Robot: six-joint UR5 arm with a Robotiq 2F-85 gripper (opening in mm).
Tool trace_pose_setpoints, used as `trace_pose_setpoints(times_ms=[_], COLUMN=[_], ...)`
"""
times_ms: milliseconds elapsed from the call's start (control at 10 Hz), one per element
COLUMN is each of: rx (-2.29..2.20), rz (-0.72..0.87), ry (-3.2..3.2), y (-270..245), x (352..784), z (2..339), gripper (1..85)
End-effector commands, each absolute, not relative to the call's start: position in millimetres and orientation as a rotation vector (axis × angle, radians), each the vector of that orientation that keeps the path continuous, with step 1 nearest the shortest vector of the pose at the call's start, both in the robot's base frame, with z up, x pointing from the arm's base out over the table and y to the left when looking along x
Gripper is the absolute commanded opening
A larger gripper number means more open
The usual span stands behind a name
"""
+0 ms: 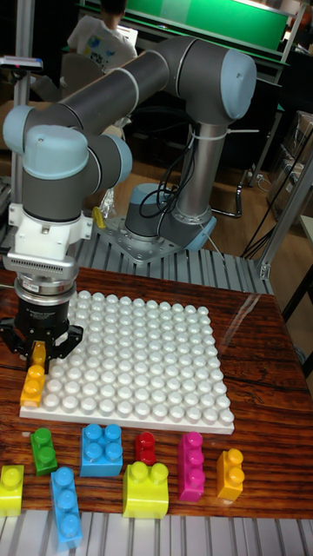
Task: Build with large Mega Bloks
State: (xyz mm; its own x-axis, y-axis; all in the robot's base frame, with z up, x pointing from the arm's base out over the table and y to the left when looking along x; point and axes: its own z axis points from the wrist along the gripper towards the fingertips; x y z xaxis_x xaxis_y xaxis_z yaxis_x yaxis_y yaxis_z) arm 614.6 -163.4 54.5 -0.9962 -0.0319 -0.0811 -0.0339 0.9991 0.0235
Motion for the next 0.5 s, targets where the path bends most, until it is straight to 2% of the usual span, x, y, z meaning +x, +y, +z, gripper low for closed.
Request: trace_pose_setpoints(times_ms=[0, 400], rx=[-0.049, -0.047], rz=[0.055, 0.038], ry=[3.046, 3.026], y=[-164, -165], x=[615, 617], z=[49, 37], gripper=[1.0, 1.0])
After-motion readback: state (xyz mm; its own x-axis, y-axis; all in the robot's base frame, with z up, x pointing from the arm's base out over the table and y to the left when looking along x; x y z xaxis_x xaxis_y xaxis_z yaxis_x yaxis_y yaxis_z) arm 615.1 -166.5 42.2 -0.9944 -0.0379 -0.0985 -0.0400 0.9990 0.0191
